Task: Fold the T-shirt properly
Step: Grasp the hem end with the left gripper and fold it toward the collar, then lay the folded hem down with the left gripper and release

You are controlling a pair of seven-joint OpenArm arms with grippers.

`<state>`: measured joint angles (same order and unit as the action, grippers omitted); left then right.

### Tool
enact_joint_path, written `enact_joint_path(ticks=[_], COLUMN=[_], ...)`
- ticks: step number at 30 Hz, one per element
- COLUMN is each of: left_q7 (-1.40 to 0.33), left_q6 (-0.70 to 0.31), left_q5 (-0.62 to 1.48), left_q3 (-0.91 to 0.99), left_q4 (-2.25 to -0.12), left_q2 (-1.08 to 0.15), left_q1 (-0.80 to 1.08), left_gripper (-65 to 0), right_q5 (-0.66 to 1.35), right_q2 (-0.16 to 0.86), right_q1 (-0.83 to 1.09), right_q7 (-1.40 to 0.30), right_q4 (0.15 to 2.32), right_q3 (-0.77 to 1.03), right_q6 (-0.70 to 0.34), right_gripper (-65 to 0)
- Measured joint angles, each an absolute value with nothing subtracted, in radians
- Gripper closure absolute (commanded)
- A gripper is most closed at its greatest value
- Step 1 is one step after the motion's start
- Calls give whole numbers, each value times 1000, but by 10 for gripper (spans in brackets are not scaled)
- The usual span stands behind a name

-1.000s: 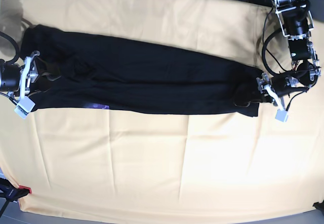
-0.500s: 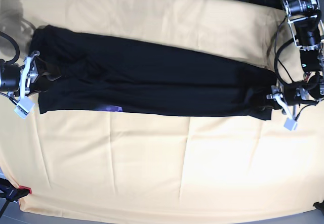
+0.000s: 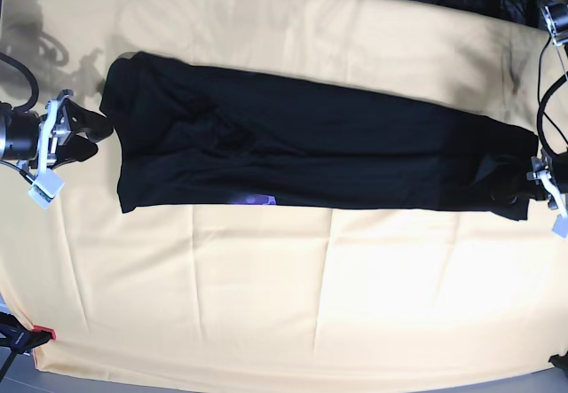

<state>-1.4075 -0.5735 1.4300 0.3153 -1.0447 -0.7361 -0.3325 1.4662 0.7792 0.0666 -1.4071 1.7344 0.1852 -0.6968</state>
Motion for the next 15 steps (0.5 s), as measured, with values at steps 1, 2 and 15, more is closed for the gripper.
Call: enact_joint_path(ticks=[1,2,15], left_q7=[-1402,-1403,-1403], left_q6=[-589,-593,-566], left_q5=[1462,1466,1458], left_q3=[315,315,316], left_q4=[-1045,-1045,-1045], left_q2=[-730,-722,-499], left_q1=[-332,-333,-333], left_gripper=[0,0,0], right_q5=[1466,1466,1457], right_q2=[758,740,628], right_q1=[67,67,69], right_q7=[-1409,-1409,-1411], right_q4=[1734,1734,1734], right_q3=[185,185,185], right_q6=[-697,-696,-696], right_gripper=[-330,-330,-330])
